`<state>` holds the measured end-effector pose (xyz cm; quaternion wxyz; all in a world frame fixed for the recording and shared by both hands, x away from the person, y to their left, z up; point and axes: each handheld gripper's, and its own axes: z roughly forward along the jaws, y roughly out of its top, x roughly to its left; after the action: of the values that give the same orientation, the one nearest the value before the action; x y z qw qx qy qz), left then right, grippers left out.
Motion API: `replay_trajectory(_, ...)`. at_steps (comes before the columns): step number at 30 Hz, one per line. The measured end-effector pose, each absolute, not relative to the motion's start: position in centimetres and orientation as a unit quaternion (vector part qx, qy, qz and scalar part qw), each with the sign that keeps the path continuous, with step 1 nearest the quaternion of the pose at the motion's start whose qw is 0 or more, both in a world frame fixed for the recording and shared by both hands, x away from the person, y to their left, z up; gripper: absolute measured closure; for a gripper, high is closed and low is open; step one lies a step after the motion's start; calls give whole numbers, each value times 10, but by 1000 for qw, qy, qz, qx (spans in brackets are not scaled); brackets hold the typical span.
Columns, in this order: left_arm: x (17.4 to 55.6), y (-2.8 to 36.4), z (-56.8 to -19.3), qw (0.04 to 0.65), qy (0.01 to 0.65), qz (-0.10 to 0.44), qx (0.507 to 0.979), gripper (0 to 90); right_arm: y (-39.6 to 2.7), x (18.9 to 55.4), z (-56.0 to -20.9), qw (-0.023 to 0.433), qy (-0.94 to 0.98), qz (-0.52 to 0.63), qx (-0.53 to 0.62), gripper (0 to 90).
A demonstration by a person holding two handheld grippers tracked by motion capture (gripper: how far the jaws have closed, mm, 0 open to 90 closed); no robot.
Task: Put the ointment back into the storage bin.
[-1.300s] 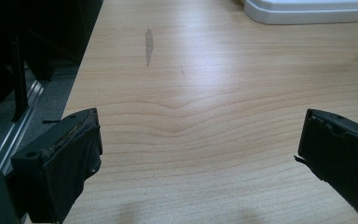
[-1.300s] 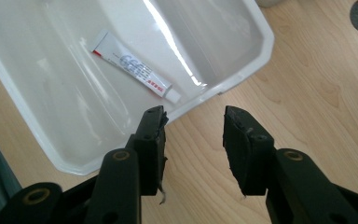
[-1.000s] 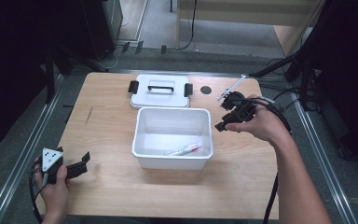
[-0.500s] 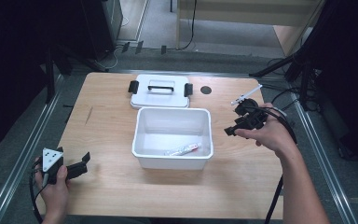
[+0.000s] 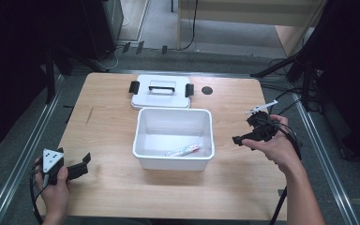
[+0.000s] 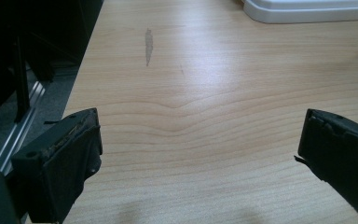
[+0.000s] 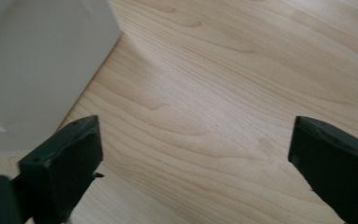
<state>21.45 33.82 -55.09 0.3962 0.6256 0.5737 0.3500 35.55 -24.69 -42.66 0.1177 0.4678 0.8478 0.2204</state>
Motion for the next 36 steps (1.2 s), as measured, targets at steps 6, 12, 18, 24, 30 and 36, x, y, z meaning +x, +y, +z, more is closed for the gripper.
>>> replay_trajectory(6,214,338,-551,396,574,350,626,0,-264,347,-443,146,822,242,494,0)
replay_trajectory(12,214,338,-551,396,574,351,625,0,-279,338,-459,172,799,262,514,0)
replay_trajectory(18,214,338,-551,395,574,350,626,0,-294,328,-479,189,782,282,523,0)
replay_trajectory(24,214,338,-551,395,574,350,626,0,-303,314,-494,217,765,306,524,0)
replay_trajectory(30,214,338,-551,394,575,351,626,0,-314,299,-509,224,753,322,527,0)
replay_trajectory(36,214,338,-551,395,575,349,625,0,-317,283,-518,238,751,339,514,7)
